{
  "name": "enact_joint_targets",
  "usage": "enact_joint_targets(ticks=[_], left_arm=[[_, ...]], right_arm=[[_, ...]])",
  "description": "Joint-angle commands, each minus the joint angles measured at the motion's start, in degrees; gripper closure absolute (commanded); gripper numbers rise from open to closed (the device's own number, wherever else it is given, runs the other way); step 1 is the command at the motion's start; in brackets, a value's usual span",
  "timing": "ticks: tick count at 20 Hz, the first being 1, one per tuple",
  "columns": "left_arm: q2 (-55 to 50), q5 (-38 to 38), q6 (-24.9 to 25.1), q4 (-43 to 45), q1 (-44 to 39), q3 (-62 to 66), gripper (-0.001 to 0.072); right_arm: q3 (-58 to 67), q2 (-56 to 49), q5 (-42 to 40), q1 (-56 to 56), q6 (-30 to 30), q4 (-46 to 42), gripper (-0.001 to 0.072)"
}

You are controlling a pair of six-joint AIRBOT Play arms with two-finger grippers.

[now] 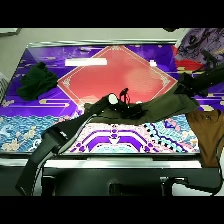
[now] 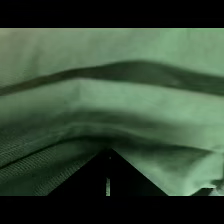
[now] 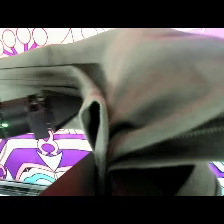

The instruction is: Fold the clothes and pants, and hang the long-sleeved shirts on hangers.

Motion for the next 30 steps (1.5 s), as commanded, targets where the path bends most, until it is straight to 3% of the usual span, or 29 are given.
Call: enact_joint_targets(ticks=[1, 6, 11, 16, 23, 30], left_arm=[[-1.4, 0.6, -1.3, -2.4, -0.9, 1.7, 0.0689], [5.1, -5.4, -1.4, 3.5, 6.0, 1.7, 0.069], [19.0, -20.3, -3.9, 26.3, 16.9, 1.7, 0.0689], [30.4, -35.5, -3.7, 41.9, 28.8, 1.7, 0.0688], [38.6, -37.6, -3.6, 43.1, 41.1, 1.7, 0.0687], [38.8, -38.1, -3.0, 43.1, 43.3, 0.2, 0.0687]], right_arm=[[0.2, 0.1, 0.0, 0.0, -0.3, -0.1, 0.0685], [0.2, 0.1, -0.4, 0.0, -0.4, 5.1, 0.0686], [0.2, 0.2, -3.0, 8.1, 4.3, 7.5, 0.0686], [0.1, -0.2, -13.2, 22.0, 12.1, 6.3, 0.0686], [0.1, -7.5, -23.4, 37.5, 18.4, 6.5, 0.0686], [0.1, -15.6, -31.4, 44.4, 19.3, 8.9, 0.0686]])
